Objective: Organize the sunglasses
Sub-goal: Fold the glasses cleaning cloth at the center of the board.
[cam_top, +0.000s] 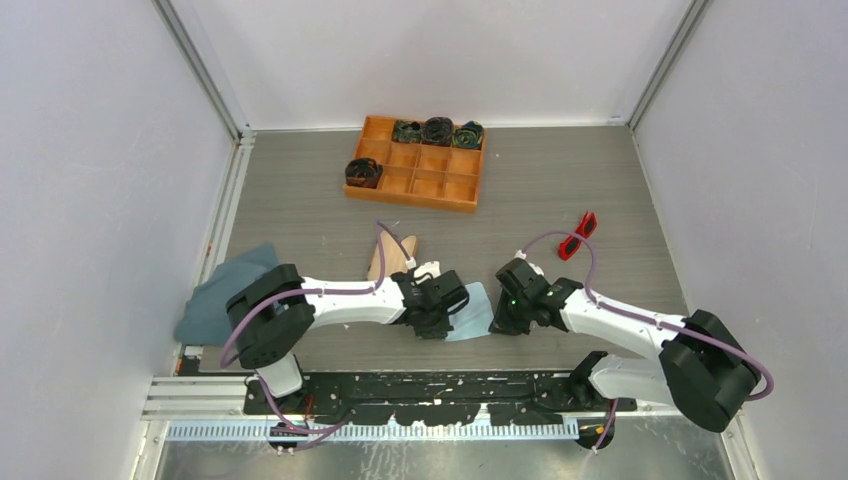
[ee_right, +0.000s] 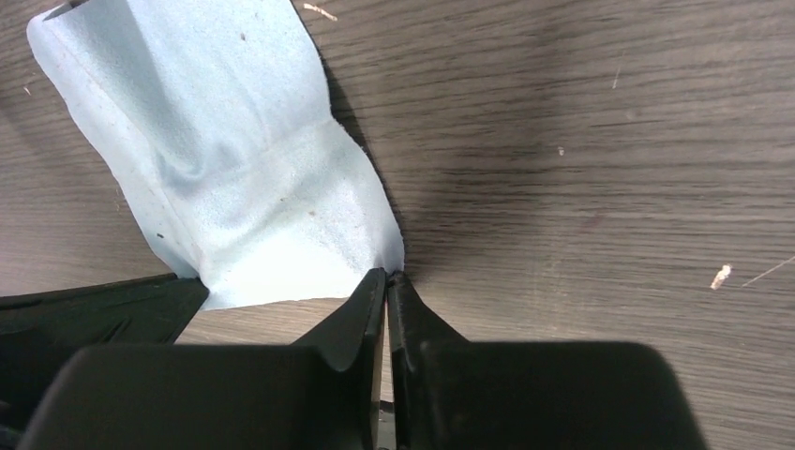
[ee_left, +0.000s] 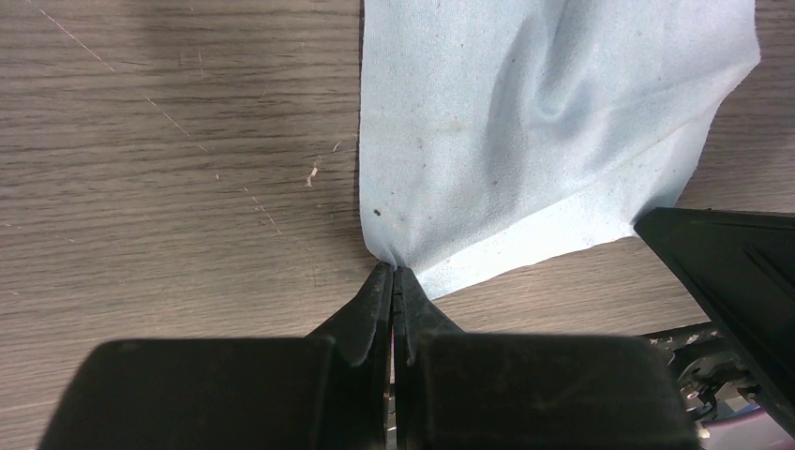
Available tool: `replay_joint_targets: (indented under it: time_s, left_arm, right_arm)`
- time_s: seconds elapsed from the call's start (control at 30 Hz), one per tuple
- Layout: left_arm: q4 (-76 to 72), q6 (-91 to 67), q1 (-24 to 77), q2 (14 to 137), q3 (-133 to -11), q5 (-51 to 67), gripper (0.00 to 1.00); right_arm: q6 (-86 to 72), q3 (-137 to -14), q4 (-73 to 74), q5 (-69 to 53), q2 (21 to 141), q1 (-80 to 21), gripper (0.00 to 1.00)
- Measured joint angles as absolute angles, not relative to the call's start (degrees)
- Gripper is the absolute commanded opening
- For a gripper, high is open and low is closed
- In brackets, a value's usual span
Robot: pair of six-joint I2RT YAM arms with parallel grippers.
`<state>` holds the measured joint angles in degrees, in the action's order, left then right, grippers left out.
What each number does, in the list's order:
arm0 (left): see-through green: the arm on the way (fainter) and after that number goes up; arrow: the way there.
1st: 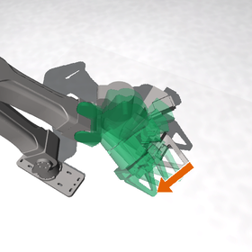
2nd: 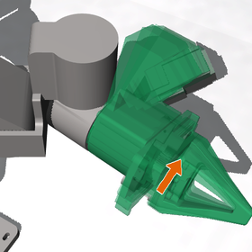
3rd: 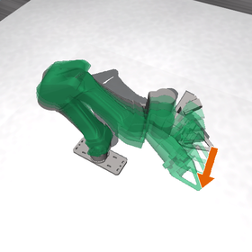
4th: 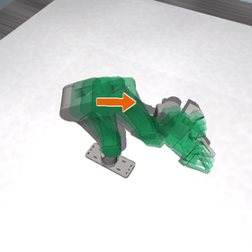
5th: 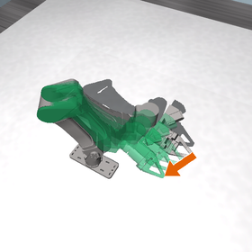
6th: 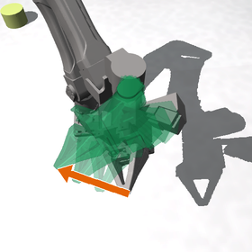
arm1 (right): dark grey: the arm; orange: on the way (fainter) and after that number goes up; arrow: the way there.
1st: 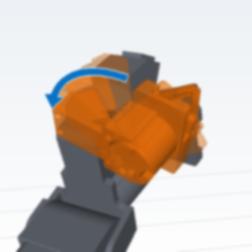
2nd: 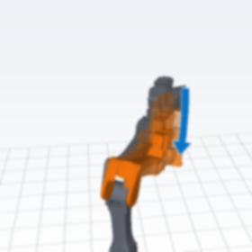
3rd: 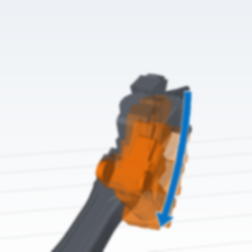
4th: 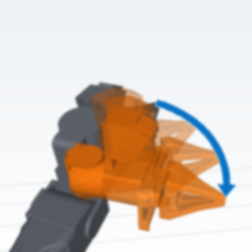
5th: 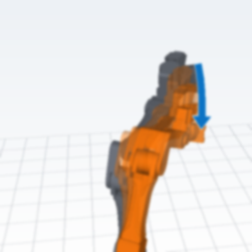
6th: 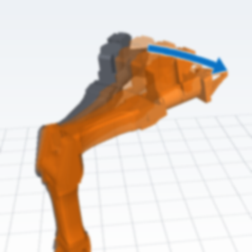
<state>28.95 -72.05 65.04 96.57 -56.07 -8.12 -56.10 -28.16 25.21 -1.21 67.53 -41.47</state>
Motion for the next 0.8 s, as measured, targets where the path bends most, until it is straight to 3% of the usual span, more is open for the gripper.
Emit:
replay_joint_targets:
  time_s: [0.07, 0.4, 0.6, 0.8]
  left_arm:
    - [28.95, -72.07, 65.12, 96.57, -56.07, -8.27, 0.01]
    - [33.12, -71.81, 66.83, 95.35, -58.11, -11.38, 0.01]
    - [38.35, -70.02, 68.4, 88.44, -62.67, -14.24, 0.01]
    - [42.13, -67.92, 68.4, 85.1, -66.39, -15.97, 0.01]
  right_arm:
    - [-56.07, -28.08, 25.26, -1.19, 67.55, -41.52, 0.01]
    - [-56.12, -28.49, 30.89, 0.01, 62.92, -42.09, 0.01]
    - [-55.2, -35.48, 40.77, 3.07, 53.56, -42.33, 0.01]
    - [-52.38, -43.42, 46.59, 4.19, 51.88, -42.41, 0.01]
